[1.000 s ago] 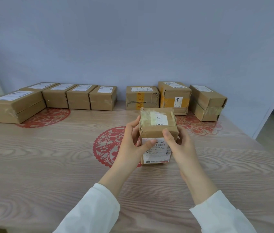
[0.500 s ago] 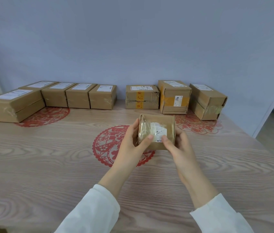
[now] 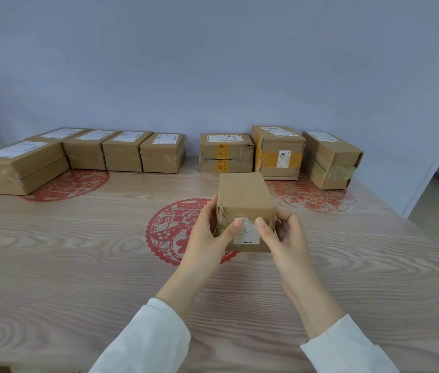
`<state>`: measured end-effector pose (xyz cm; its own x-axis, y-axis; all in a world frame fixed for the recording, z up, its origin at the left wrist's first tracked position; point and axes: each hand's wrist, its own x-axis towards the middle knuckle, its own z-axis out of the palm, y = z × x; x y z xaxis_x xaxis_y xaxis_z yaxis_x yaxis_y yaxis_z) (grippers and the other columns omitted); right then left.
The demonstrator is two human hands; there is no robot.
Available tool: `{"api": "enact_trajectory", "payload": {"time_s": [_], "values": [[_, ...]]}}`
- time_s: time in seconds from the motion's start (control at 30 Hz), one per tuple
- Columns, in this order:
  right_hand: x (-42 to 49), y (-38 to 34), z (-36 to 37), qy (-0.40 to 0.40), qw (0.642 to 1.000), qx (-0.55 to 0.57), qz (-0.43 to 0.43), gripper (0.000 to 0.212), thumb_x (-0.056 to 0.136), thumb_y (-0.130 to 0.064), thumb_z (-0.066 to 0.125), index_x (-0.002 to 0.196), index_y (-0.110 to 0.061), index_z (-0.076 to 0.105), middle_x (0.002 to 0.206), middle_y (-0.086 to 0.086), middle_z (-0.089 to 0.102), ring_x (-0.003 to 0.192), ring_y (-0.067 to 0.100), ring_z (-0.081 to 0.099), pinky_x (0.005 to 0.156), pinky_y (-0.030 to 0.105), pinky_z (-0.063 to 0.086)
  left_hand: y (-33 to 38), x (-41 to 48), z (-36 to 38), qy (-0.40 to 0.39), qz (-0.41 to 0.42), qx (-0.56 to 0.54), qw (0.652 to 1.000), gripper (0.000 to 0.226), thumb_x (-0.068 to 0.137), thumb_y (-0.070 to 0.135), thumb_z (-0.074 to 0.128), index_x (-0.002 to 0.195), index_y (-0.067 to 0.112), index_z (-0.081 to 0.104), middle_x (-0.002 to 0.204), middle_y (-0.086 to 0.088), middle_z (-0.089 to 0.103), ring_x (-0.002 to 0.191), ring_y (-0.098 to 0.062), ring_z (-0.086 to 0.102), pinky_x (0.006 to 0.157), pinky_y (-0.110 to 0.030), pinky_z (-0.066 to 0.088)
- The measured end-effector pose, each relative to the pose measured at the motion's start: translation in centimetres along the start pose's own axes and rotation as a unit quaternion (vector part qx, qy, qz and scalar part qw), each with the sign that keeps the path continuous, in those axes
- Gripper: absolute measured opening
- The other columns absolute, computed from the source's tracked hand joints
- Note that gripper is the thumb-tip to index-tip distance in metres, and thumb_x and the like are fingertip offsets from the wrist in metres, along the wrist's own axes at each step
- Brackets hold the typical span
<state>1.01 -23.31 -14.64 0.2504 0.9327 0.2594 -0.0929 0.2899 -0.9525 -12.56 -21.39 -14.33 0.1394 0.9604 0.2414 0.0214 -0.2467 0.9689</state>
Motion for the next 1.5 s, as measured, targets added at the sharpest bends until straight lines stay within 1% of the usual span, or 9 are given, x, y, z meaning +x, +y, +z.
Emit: {"api": "enact_trajectory", "payload": {"time_s": [0.1,0.2,0.33,0.53,0.83,1.0,1.17,1.33,1.5], "values": [[0.0,0.2,0.0,0.035,0.999,0.011,0.003,0.037,0.069,-0.037,0.068,0.098,-0.021,0.052,0.109,0.000,0.063,0.110,0.014,0.059,0.083,0.020,0.047,-0.3,-0.3,0.1,-0.012,0.013,0.002,1.000,0.067,0.083,0.023,0.068,0.141,0.028,0.035,0.135,0.013,0.052,0.123,-0.001,0.050,0.103,-0.027,0.045],[0.0,0.4,0.0,0.020,1.000,0.013,-0.008,0.022,0.080,-0.022,0.066,0.096,-0.020,0.052,0.104,-0.002,0.063,0.102,0.008,0.060,0.080,0.016,0.049,-0.3,-0.3,0.0,-0.008,0.013,-0.019,1.000,0.069,0.077,0.035,0.067,0.138,0.028,0.036,0.131,0.015,0.053,0.121,-0.001,0.052,0.101,-0.027,0.046],[-0.2,0.5,0.2,0.011,1.000,0.016,-0.013,0.034,0.069,-0.029,0.067,0.097,-0.018,0.052,0.116,0.007,0.063,0.109,0.014,0.060,0.084,0.018,0.050,0.2,-0.1,0.1,0.001,-0.028,-0.088,0.996,0.073,0.069,0.047,0.061,0.133,0.024,0.037,0.124,0.004,0.060,0.108,-0.009,0.061,0.096,-0.035,0.051],[-0.1,0.3,0.2,0.027,0.999,0.038,0.028,0.044,0.065,-0.041,0.068,0.100,-0.020,0.051,0.132,0.002,0.056,0.119,0.014,0.055,0.092,0.027,0.049,-0.6,0.0,-0.3,-0.020,-0.042,-0.122,0.991,0.042,0.087,0.018,0.063,0.118,0.036,0.040,0.121,0.012,0.058,0.111,-0.011,0.059,0.090,-0.032,0.052],[0.2,0.4,-1.2,-0.039,0.996,0.031,0.072,0.055,0.083,-0.010,0.067,0.131,-0.024,0.046,0.121,-0.007,0.060,0.104,0.001,0.061,0.074,0.018,0.052,-0.4,0.2,-0.5,-0.061,-0.049,-0.123,0.989,0.068,0.081,0.034,0.071,0.135,0.041,0.029,0.135,0.009,0.048,0.120,-0.012,0.053,0.080,-0.023,0.055],[0.1,0.4,-1.2,-0.013,0.997,0.025,0.066,0.046,0.080,-0.023,0.067,0.120,-0.031,0.046,0.125,-0.008,0.057,0.113,0.005,0.055,0.084,0.023,0.049,-0.7,-0.1,-0.5,-0.078,-0.067,-0.102,0.989,0.068,0.073,0.025,0.073,0.123,0.048,0.033,0.137,0.007,0.045,0.121,-0.015,0.052,0.087,-0.032,0.055],[-0.3,0.1,-1.1,-0.036,0.997,0.026,0.057,0.058,0.075,-0.021,0.070,0.127,-0.029,0.045,0.120,-0.010,0.059,0.100,-0.003,0.061,0.071,0.017,0.054,-0.4,0.0,-0.2,-0.046,-0.058,-0.096,0.993,0.078,0.081,0.028,0.069,0.142,0.041,0.023,0.137,0.005,0.045,0.116,-0.011,0.054,0.086,-0.030,0.055],[-0.4,0.0,-1.0,-0.013,0.999,0.003,0.053,0.057,0.064,-0.038,0.071,0.117,-0.039,0.049,0.123,-0.011,0.058,0.111,0.003,0.057,0.089,0.030,0.052,-0.2,-0.2,-0.4,-0.068,-0.043,-0.088,0.993,0.078,0.071,0.035,0.068,0.139,0.039,0.030,0.133,0.007,0.048,0.116,-0.011,0.055,0.084,-0.027,0.055],[-0.1,-0.2,-0.7,-0.009,0.999,-0.012,0.049,0.049,0.079,-0.026,0.070,0.124,-0.030,0.052,0.118,-0.002,0.064,0.109,0.011,0.061,0.092,0.037,0.052,0.1,0.0,-0.1,-0.040,-0.040,-0.090,0.994,0.073,0.068,0.036,0.070,0.128,0.042,0.028,0.125,0.010,0.052,0.108,-0.006,0.058,0.080,-0.023,0.054]]}}
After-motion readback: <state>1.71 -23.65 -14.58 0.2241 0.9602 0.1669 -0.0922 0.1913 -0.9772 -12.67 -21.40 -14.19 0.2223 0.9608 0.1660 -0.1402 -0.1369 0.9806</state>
